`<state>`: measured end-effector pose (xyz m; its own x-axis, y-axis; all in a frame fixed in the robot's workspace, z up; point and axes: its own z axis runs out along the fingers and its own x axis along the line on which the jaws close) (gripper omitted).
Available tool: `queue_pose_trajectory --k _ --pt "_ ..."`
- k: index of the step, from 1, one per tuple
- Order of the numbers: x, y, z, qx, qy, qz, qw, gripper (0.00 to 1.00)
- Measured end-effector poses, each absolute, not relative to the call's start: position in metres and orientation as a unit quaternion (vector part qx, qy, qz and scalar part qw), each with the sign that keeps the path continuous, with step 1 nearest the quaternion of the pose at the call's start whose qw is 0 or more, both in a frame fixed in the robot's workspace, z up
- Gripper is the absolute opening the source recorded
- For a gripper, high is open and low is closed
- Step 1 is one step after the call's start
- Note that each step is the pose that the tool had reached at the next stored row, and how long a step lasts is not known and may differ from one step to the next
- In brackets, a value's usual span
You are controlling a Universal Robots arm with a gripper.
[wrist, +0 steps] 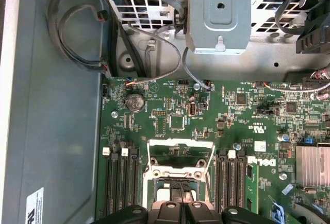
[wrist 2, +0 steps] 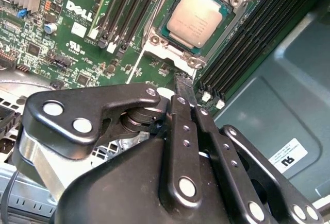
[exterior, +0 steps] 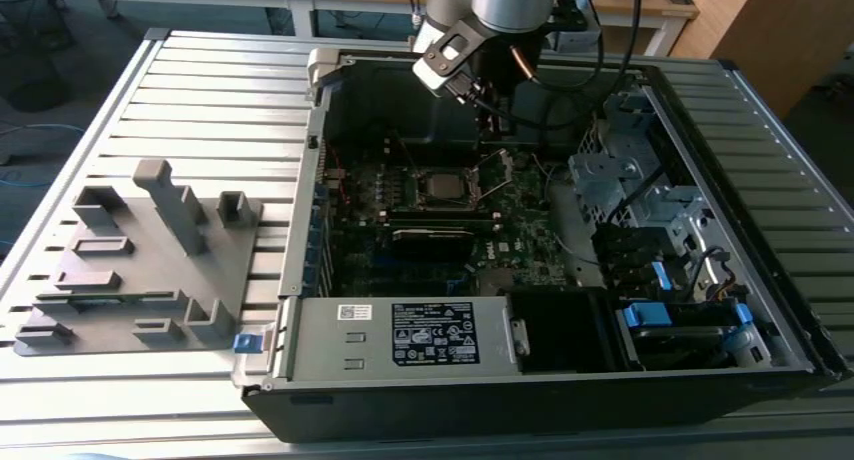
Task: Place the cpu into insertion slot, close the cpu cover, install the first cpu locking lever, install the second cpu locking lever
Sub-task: 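Close the cpu cover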
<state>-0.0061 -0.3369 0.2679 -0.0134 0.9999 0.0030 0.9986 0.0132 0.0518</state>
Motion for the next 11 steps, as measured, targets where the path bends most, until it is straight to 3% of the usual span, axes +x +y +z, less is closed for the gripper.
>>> queue_pose_trajectory --k 11 --pt "-0.0014 -0.3369 0.2676 0.702 0.712 0.020 0.017 0.11"
